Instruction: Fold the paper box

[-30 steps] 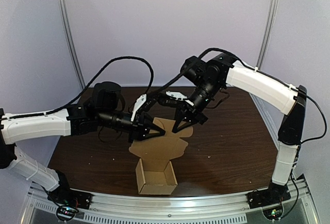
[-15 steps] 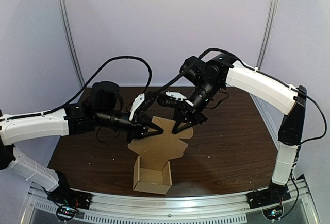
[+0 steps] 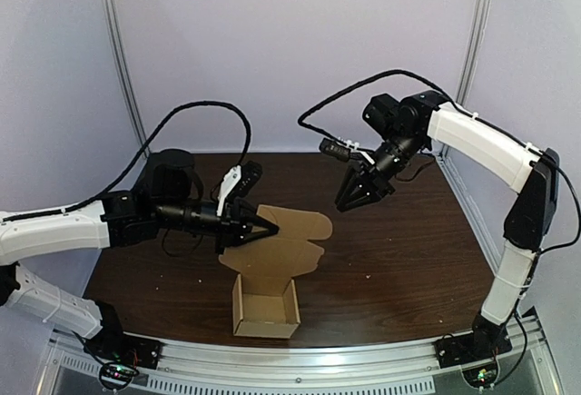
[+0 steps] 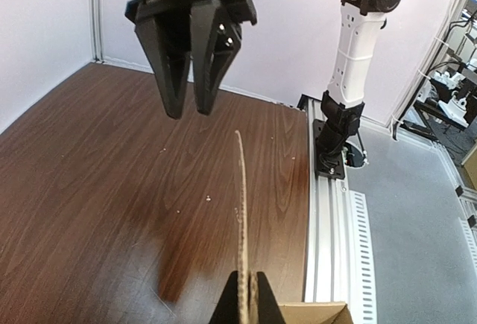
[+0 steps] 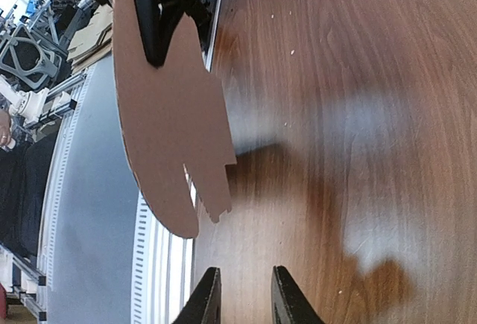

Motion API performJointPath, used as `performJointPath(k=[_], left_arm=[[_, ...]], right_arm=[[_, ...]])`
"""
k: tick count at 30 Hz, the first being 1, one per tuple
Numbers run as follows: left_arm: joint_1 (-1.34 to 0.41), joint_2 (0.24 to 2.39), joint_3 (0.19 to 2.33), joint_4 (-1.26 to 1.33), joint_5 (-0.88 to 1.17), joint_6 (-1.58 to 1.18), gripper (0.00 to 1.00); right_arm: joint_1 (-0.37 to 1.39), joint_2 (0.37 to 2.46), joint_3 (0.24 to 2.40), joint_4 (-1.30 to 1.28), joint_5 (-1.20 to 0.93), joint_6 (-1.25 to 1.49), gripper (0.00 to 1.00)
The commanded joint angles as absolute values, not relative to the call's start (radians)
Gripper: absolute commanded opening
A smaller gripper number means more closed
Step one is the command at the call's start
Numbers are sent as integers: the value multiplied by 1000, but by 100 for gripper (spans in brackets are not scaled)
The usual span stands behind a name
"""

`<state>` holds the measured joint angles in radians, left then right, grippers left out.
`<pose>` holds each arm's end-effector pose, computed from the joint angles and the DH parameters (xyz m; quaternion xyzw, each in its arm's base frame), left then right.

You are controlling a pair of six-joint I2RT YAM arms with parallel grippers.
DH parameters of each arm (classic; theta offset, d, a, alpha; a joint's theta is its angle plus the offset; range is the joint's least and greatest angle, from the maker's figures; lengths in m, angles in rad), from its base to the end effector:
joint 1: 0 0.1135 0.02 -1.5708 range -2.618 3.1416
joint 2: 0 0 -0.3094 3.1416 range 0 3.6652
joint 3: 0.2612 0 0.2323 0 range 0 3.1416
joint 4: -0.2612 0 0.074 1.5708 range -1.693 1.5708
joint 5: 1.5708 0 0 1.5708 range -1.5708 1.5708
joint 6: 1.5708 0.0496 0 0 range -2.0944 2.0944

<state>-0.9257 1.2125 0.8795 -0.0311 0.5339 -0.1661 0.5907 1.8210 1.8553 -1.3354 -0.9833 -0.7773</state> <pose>0.1315 -0.2167 0.3450 0.4335 0.6822 -0.4698 0.3550 0.2643 0.2269 0.3831 -0.6012 0.6369 0.4547 0.1616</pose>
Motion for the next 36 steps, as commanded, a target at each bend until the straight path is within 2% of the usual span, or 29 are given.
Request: performJointPath(k=[1, 12, 17, 23, 25, 29, 31, 36], left_arm=[[-925, 1182, 848, 57, 440, -185, 0], [-924, 1181, 811, 107, 353, -216, 0], [-924, 1176, 803, 120, 346, -222, 0], [-924, 1182, 802, 123, 352, -224, 0], [-924, 1183, 798, 127, 350, -226, 0], [-926, 1185, 791, 144, 343, -242, 0], [-925, 1189, 793, 144, 330, -248, 0], [-926, 1196, 791, 154, 265, -267, 0]], right_arm=[[611, 1797, 1783, -1368, -903, -642, 24], [683, 1796, 1780, -1349, -892, -634, 22], [686, 1806, 1793, -1327, -905, -595, 30], [690, 1845, 1818, -1244, -850, -487, 31], [692, 1850, 1821, -1214, -850, -463, 35], [708, 1849, 1821, -1156, -849, -424, 37], [716, 1849, 1824, -1132, -849, -398, 32], [734, 1858, 1827, -1094, -819, -342, 11]])
